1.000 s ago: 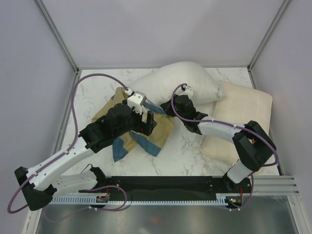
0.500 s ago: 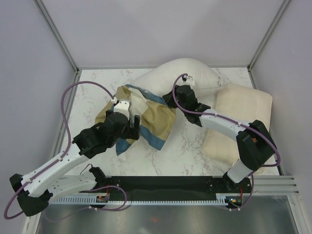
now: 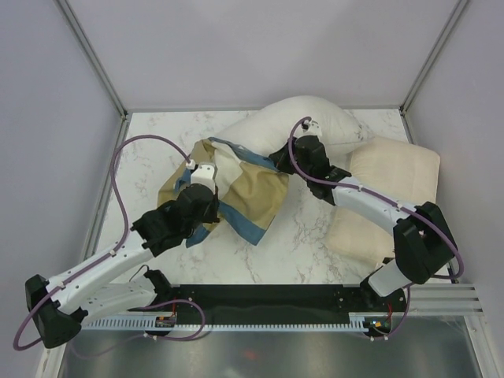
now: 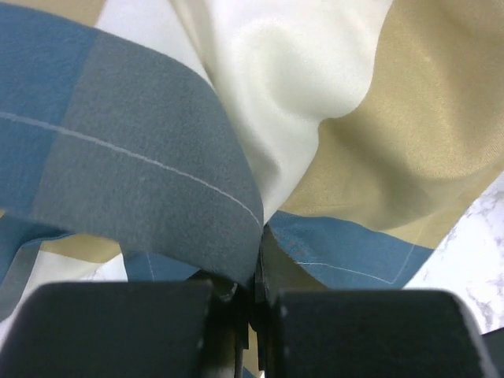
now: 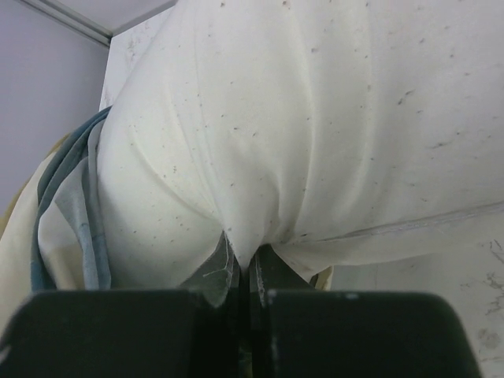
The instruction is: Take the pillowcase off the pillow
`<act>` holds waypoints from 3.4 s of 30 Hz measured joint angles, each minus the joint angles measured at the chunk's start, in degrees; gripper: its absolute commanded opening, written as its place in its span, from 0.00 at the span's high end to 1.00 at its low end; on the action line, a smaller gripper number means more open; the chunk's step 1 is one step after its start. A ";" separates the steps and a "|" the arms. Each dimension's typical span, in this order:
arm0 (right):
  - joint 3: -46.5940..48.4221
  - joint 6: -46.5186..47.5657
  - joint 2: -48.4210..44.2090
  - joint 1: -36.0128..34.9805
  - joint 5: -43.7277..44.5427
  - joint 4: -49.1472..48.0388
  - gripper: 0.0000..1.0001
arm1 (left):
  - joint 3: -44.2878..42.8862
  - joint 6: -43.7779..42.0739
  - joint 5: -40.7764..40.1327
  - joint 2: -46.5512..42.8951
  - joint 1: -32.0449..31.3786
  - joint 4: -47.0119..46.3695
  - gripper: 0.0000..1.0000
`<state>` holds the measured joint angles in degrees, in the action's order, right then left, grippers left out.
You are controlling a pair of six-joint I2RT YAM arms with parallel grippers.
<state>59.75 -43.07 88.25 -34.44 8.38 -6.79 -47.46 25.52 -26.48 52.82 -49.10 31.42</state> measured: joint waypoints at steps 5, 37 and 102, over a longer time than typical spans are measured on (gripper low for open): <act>-0.31 0.04 -1.81 6.14 -5.92 1.31 1.00 | 0.09 0.20 1.22 -5.25 2.89 -1.16 0.98; 10.60 3.82 -1.55 22.91 -22.16 12.15 1.00 | -4.90 -11.56 9.20 -9.05 33.81 2.69 0.98; 10.23 21.42 -16.50 38.34 -16.85 24.48 0.02 | -24.65 -15.85 10.67 -2.54 61.79 9.49 0.00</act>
<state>69.97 -21.65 71.75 3.90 -8.47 17.69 -72.12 9.67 -15.81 50.28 12.69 40.91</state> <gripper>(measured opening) 0.961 0.994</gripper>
